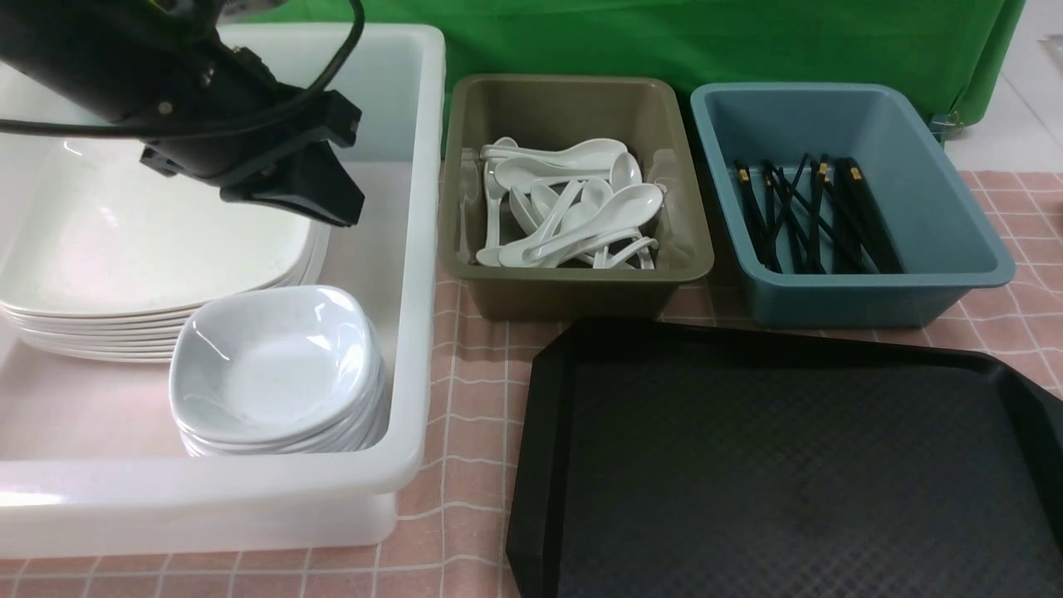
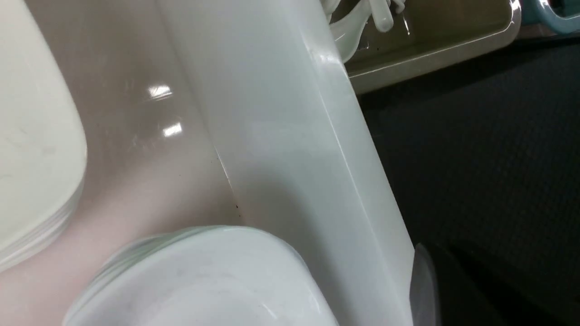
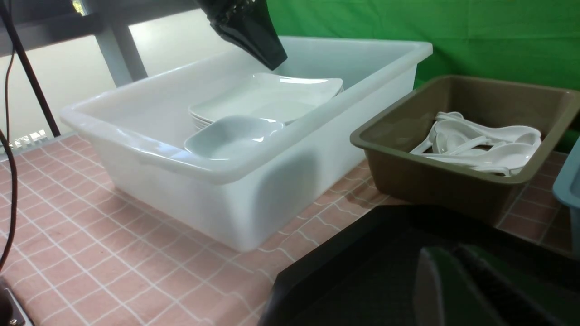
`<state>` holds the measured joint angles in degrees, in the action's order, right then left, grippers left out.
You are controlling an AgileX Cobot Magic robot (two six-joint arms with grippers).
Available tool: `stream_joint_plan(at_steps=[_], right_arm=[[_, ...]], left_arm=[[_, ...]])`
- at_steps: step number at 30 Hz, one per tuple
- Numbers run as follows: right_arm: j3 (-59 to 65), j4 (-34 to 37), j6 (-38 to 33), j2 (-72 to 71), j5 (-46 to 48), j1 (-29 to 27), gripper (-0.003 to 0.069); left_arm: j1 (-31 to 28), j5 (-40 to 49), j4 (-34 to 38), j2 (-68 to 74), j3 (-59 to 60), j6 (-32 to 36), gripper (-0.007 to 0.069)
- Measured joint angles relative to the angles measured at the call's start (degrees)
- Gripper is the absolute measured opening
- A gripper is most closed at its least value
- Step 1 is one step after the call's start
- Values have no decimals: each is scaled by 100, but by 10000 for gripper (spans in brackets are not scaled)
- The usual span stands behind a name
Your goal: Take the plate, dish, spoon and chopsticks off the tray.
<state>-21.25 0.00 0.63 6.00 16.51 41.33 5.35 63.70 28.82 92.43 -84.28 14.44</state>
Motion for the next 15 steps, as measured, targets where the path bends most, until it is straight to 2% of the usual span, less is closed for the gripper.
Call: stream_joint_plan(at_steps=[6, 10, 15], right_arm=[[376, 0, 0, -243, -166, -125, 101], [881, 0, 0, -455, -217, -634, 111], [1732, 0, 0, -516, -209, -1615, 122]], left_arm=[[0, 86, 132, 0, 0, -7, -3], [0, 335, 143, 0, 0, -7, -3], [0, 591, 162, 0, 0, -7, -3]])
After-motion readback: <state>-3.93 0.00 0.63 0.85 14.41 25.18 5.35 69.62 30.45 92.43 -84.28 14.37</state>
